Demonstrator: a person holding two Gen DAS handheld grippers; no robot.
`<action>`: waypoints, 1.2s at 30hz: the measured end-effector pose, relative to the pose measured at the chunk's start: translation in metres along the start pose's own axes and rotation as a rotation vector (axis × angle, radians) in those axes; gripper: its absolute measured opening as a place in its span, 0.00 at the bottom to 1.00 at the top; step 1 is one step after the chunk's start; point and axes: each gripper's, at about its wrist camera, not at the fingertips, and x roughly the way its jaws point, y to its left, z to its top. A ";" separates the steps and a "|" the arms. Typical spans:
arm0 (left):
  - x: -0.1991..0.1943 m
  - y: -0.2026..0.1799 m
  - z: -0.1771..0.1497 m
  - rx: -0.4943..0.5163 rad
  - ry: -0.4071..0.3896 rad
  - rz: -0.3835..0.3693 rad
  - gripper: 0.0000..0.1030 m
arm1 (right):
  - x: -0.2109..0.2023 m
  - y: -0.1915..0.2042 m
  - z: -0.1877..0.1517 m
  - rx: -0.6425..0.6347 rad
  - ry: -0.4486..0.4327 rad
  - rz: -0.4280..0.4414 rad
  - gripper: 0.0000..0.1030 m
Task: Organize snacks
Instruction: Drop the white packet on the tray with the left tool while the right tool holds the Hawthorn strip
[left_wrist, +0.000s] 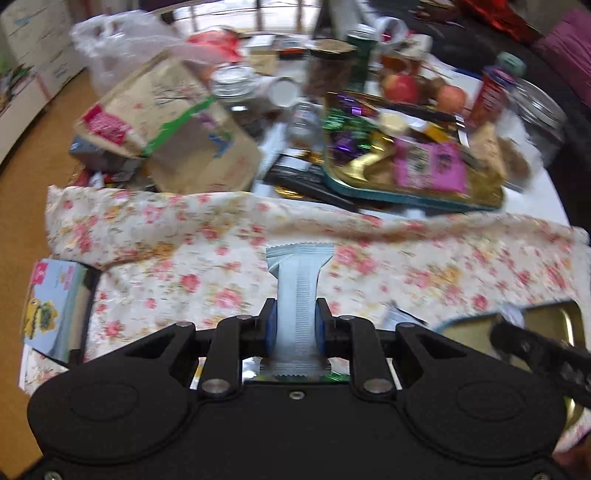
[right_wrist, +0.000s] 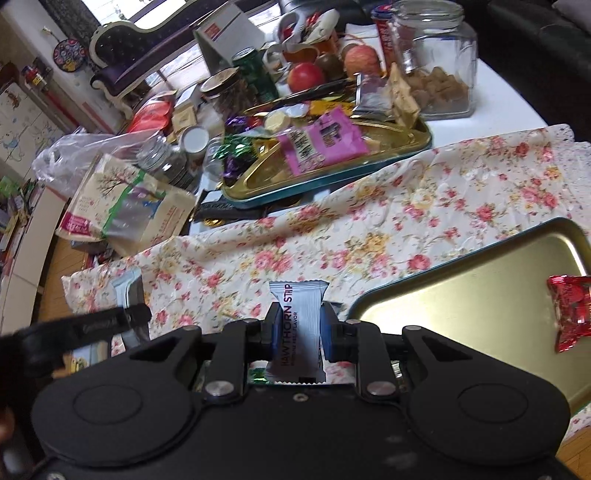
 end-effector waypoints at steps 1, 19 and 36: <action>-0.001 -0.008 -0.002 0.015 0.002 -0.016 0.26 | -0.003 -0.004 0.001 0.003 -0.010 -0.015 0.22; -0.010 -0.134 -0.045 0.251 0.038 -0.126 0.26 | -0.037 -0.115 0.009 0.176 -0.092 -0.197 0.22; 0.005 -0.180 -0.046 0.255 0.104 -0.149 0.26 | -0.041 -0.166 -0.005 0.207 -0.064 -0.274 0.22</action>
